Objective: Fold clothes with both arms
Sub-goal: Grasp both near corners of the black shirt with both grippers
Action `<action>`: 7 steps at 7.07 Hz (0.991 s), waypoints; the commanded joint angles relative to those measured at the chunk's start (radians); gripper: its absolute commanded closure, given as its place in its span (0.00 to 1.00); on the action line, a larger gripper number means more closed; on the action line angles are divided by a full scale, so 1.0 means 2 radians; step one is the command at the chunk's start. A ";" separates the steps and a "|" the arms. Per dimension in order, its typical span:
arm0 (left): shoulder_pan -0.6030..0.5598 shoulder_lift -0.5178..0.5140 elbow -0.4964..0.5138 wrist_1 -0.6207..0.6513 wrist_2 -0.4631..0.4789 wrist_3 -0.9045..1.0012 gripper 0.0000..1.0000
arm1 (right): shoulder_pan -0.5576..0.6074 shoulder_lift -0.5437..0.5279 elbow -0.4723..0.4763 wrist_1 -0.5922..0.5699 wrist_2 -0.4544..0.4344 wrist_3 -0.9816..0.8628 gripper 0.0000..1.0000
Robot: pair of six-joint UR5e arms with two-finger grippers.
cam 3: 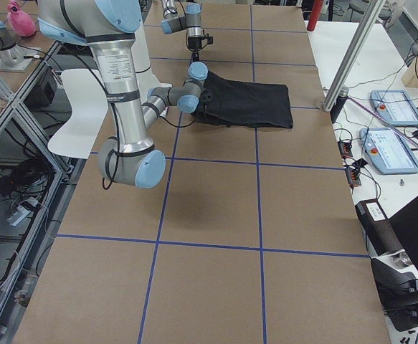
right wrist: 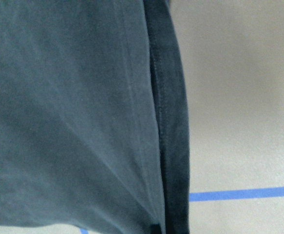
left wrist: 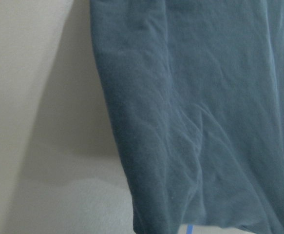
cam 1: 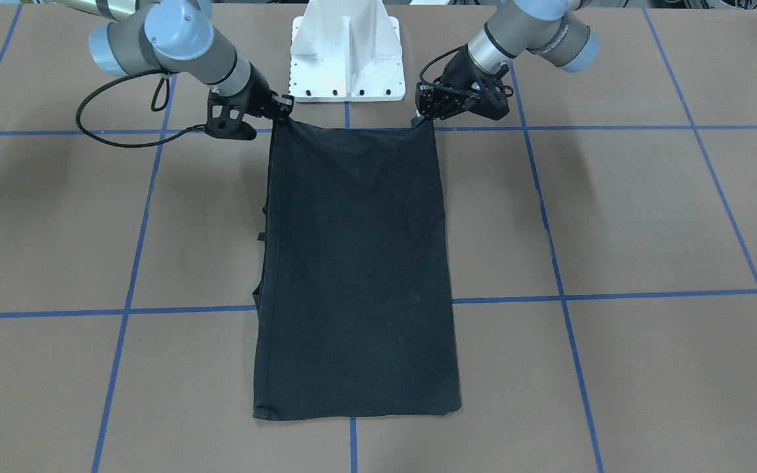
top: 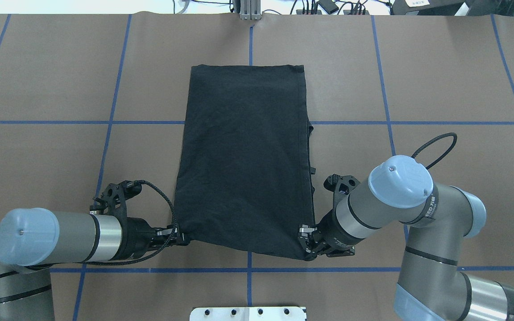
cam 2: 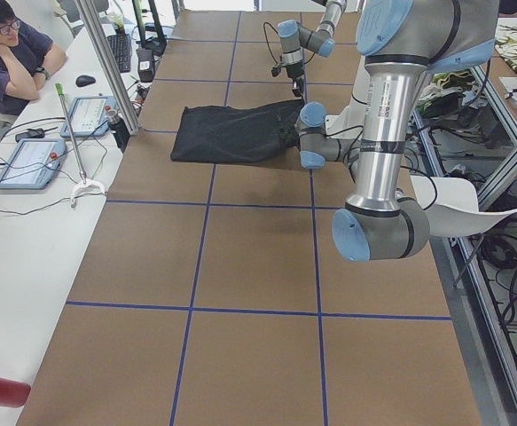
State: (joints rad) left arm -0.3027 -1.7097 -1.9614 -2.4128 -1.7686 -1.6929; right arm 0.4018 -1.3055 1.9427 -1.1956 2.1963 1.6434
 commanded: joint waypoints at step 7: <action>-0.088 -0.026 -0.027 0.002 -0.085 -0.026 1.00 | 0.126 0.018 0.020 0.000 0.106 -0.006 1.00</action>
State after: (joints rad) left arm -0.3664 -1.7360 -2.0174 -2.4110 -1.8561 -1.7491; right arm 0.5686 -1.2956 1.9847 -1.1949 2.3611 1.6329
